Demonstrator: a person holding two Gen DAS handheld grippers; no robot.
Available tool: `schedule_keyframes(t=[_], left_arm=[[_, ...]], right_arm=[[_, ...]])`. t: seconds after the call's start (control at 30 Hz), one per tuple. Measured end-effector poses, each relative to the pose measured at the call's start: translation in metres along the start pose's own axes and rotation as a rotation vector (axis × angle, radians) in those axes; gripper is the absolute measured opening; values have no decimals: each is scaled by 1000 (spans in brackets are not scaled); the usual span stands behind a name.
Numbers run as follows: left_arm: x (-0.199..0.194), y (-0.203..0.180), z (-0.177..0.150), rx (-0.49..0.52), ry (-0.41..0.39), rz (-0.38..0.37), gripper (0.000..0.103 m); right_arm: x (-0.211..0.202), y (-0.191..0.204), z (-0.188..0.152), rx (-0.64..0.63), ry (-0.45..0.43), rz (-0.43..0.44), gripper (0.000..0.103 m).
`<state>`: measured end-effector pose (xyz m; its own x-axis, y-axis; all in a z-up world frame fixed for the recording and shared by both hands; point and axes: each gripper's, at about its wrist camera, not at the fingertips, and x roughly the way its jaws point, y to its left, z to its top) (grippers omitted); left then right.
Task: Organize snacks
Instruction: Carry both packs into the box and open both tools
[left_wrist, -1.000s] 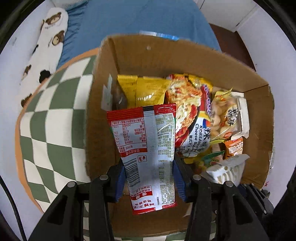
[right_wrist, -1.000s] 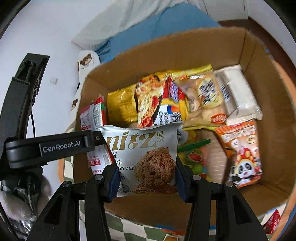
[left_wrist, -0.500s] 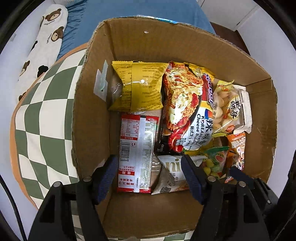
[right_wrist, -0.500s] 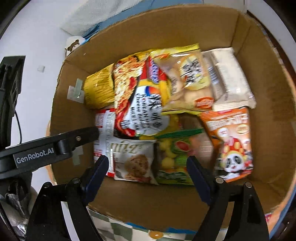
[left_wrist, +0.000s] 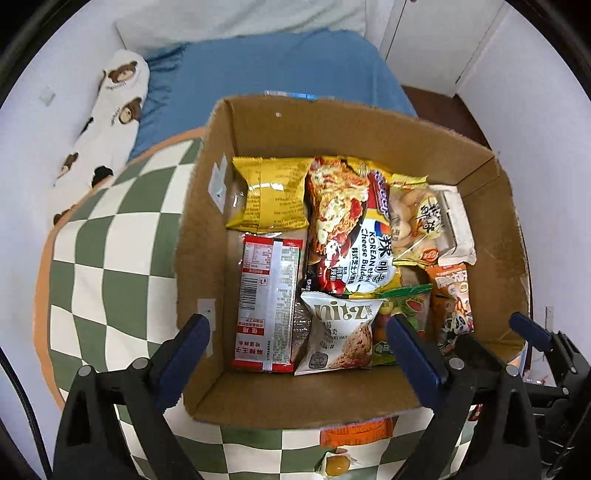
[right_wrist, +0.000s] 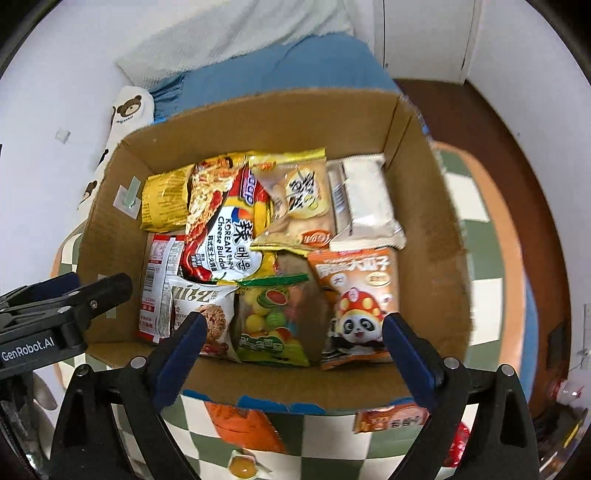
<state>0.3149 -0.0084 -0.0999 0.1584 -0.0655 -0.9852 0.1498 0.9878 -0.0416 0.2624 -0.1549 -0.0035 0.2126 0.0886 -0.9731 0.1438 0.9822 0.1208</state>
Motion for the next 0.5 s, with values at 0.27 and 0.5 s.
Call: schedule_keyframes(t=[0.27,0.5], left_arm=[[-38,-4,-20,4,-116,18,98],[-72,-7,-43,-5,-217,5,98]], right_arm=[[-42,-3,-10,-19,-99,-33,98],[-83,-6,-28,-26,-196,-49,98]])
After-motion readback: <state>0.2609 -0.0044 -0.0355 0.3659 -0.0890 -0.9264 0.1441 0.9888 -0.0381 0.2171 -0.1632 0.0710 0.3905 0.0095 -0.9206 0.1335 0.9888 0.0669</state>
